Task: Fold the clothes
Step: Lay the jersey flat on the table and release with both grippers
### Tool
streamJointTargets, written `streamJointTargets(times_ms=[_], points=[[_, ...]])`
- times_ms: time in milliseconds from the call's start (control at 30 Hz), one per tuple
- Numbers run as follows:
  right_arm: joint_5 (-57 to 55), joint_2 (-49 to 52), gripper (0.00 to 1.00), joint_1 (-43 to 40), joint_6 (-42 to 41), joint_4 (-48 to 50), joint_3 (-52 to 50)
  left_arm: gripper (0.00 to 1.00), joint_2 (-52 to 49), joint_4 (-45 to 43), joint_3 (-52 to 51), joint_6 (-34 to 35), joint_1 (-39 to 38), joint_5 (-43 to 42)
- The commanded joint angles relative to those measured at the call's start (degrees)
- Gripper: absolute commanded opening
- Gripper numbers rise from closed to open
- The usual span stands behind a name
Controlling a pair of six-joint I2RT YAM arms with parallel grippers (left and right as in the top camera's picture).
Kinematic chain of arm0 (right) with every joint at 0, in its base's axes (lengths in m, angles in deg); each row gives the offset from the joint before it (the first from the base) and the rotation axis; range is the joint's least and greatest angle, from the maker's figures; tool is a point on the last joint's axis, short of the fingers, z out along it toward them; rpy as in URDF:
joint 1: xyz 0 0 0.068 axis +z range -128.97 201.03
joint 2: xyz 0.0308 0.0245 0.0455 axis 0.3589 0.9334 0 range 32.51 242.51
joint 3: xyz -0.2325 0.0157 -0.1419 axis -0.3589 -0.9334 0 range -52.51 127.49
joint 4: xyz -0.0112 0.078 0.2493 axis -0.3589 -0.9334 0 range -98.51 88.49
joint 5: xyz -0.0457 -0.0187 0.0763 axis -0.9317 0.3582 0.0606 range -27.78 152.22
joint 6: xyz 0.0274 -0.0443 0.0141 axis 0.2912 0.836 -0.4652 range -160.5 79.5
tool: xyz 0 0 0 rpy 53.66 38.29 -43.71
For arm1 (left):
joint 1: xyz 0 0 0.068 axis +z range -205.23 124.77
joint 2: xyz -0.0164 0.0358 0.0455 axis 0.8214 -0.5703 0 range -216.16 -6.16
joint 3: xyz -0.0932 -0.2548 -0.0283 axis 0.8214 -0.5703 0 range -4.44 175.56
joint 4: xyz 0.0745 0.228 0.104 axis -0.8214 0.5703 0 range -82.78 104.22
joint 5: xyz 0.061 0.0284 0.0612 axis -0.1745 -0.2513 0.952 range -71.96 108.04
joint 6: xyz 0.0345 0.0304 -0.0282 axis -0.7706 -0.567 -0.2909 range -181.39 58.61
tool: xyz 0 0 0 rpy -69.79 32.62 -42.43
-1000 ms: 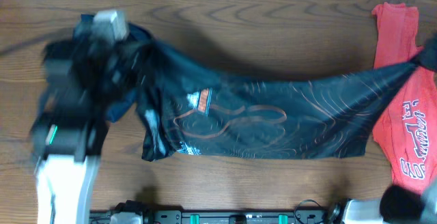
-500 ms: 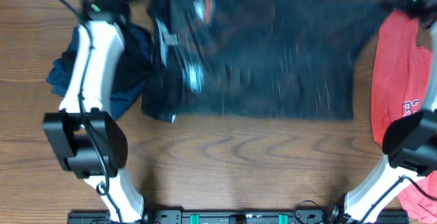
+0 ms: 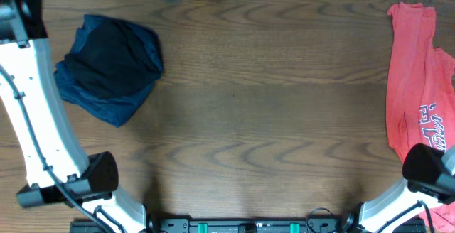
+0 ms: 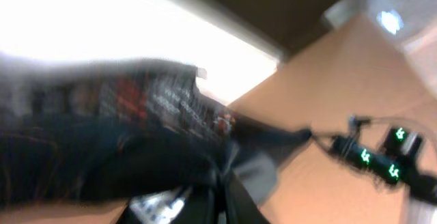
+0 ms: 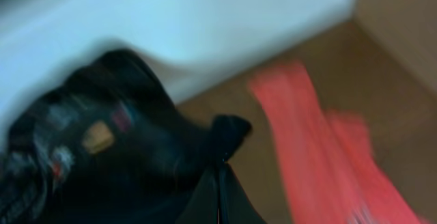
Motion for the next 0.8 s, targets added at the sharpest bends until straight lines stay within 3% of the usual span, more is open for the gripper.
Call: streamJointTargets(times_ms=[0, 67, 200, 500, 767], points=[[-12.39, 2.86, 0.01, -0.72, 3.23, -3.34, -7.54, 0.06, -4.22, 20.41, -5.27, -25.59, -2.47, 5.86], [-12.98, 2.86, 0.01, -0.72, 5.03, -3.74, -12.81, 0.06, -4.52, 29.77, -9.33, -31.69, -5.03, 16.15], [-12.83, 2.86, 0.01, -0.68, 6.64, -3.8, -24.63, 0.06, -4.61, 33.51, -21.53, -32.63, -10.08, 25.83], [-14.27, 2.84, 0.01, -0.59, 6.62, -2.69, -47.93, 0.06, -4.61, 33.22, -50.86, -34.99, -16.35, 28.92], [-12.92, 1.86, 0.01, -1.7, 6.62, -3.19, -56.85, 0.06, -3.43, 27.65, -65.85, -34.38, -15.8, 32.68]])
